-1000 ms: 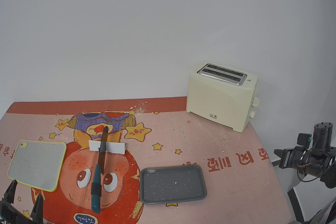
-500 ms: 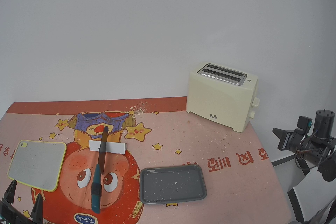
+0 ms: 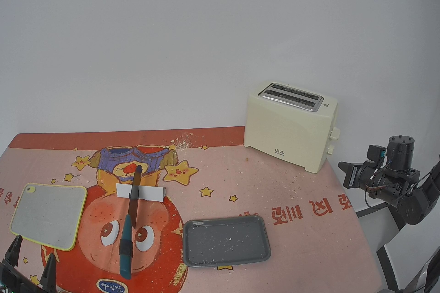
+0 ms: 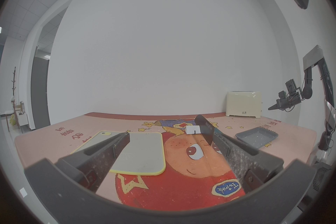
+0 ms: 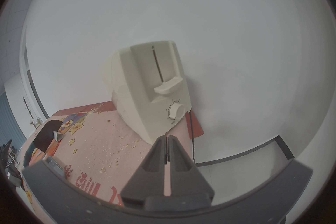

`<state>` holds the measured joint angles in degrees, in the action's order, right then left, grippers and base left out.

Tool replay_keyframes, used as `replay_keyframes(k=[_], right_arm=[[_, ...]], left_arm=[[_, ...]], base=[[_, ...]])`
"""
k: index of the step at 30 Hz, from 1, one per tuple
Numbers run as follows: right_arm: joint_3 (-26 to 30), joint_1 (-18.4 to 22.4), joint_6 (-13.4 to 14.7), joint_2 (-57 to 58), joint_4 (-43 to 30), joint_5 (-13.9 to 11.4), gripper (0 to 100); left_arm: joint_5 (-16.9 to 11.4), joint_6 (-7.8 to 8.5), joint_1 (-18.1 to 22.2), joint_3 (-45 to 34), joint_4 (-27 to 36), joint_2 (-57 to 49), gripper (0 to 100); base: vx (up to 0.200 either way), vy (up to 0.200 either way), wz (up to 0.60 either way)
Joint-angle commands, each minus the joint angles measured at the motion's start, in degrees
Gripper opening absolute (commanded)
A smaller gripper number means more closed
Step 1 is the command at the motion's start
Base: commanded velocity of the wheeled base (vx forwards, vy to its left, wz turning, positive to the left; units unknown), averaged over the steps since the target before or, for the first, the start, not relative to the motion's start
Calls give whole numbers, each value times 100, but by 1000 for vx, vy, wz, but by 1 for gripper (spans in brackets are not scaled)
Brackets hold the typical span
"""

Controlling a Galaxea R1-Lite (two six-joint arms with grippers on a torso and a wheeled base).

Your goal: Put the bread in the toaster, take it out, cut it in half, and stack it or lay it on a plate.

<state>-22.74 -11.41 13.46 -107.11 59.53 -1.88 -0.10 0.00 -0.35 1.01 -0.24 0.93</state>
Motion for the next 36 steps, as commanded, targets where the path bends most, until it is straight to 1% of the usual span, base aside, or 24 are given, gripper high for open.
replay_keyframes(k=[1,11,31,36], right_arm=[[-117,78,8,-153,6,-6,0],[-460,60,25,-267,6,-14,0],[-803,60,60,-680,15,-14,0],[-908,51,280,-698,15,-14,0]], left_arm=[[1,0,0,-101,-2,-31,100],[1,0,0,-101,-2,-22,100],[1,0,0,-101,-2,-22,100],[1,0,0,-101,-2,-22,100]], base=[[0,0,0],[0,0,0],[0,0,0],[0,0,0]])
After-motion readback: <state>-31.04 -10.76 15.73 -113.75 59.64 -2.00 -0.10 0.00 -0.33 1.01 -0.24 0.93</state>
